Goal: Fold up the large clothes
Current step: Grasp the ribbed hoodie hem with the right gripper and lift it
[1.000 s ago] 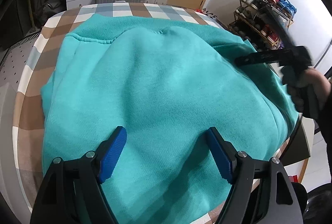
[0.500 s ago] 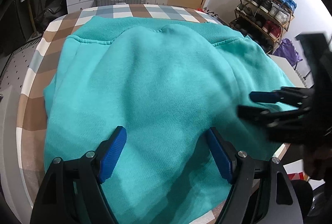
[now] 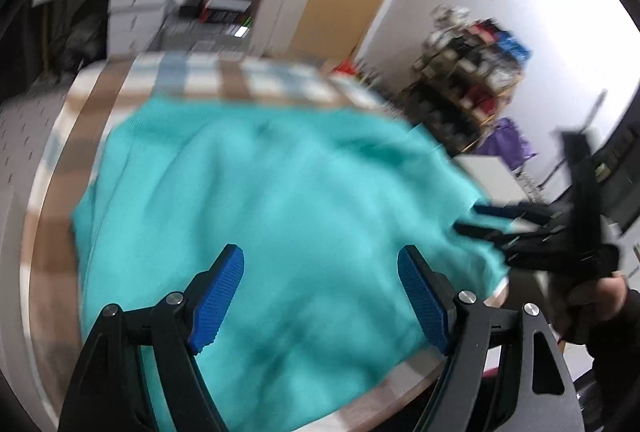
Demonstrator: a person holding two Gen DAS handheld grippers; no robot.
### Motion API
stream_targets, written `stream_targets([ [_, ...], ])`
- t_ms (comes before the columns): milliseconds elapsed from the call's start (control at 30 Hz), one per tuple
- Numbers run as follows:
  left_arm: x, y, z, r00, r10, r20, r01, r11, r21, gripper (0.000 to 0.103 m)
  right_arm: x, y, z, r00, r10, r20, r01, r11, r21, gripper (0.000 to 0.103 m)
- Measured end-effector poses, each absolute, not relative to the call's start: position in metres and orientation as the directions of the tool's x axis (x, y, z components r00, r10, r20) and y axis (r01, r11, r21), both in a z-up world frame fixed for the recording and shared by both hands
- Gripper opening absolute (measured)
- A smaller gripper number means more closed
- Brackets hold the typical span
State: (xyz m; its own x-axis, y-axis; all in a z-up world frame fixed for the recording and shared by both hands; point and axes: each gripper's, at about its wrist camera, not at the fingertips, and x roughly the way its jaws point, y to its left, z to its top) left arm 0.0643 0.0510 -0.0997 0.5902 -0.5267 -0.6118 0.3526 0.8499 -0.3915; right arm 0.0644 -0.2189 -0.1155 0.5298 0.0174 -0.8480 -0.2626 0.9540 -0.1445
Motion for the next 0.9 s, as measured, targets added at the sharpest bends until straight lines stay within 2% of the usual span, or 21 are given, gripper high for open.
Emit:
stream_targets([
  [67,0.070,0.032,-0.098,0.568,-0.548,-0.615,0.392,0.836,-0.383,0.076,0.067,-0.239,-0.126,0.497,-0.021,-0.867,-0.224,0.963,-0.152,0.060],
  [133,0.086,0.015,-0.112,0.512,-0.530,-0.676,0.374,0.846,-0.380,0.076,0.074,-0.259,-0.145,0.452,-0.059,-0.890,-0.181,0.971,-0.156,0.060],
  [200,0.109,0.004,-0.144,0.417,-0.479,-0.772,0.287,0.876,-0.388,0.075,0.076,-0.268,-0.159,0.445,-0.055,-0.894,-0.183,0.972,-0.151,0.061],
  [233,0.116,0.003,-0.154,0.394,-0.468,-0.791,0.264,0.882,-0.391,0.075,0.075,-0.269,-0.164,0.455,-0.054,-0.889,-0.192,0.969,-0.157,0.061],
  [367,0.130,0.006,-0.161,0.368,-0.472,-0.801,0.231,0.881,-0.413,0.075,0.057,-0.271,-0.174,0.529,-0.043,-0.848,-0.159,0.976,-0.148,0.062],
  [433,0.131,0.014,-0.158,0.366,-0.503,-0.783,0.208,0.864,-0.458,0.075,0.058,-0.268,-0.169,0.512,-0.050,-0.858,-0.167,0.973,-0.157,0.062],
  [533,0.124,0.039,-0.141,0.398,-0.542,-0.740,0.173,0.837,-0.519,0.076,0.066,-0.267,-0.145,0.467,-0.008,-0.884,-0.166,0.981,-0.097,0.062],
  [600,0.115,0.056,-0.127,0.470,-0.452,-0.758,0.166,0.889,-0.428,0.076,0.071,-0.260,-0.116,0.523,0.071,-0.849,-0.199,0.979,-0.041,0.062],
  [633,0.113,0.062,-0.128,0.479,-0.411,-0.776,0.152,0.909,-0.387,0.076,0.074,-0.257,-0.109,0.533,0.093,-0.841,-0.209,0.978,-0.025,0.066],
  [733,0.116,0.078,-0.154,0.386,-0.438,-0.812,0.125,0.897,-0.424,0.075,0.092,-0.232,-0.105,0.472,0.152,-0.868,-0.232,0.972,0.044,0.068],
  [833,0.100,0.063,-0.155,0.395,-0.382,-0.836,0.256,0.919,-0.299,0.075,0.103,-0.186,-0.119,0.415,0.201,-0.887,-0.314,0.947,0.068,0.066],
  [900,0.092,0.057,-0.159,0.416,-0.346,-0.841,0.296,0.926,-0.234,0.075,0.110,-0.160,-0.128,0.432,0.231,-0.872,-0.427,0.904,0.028,0.064],
])
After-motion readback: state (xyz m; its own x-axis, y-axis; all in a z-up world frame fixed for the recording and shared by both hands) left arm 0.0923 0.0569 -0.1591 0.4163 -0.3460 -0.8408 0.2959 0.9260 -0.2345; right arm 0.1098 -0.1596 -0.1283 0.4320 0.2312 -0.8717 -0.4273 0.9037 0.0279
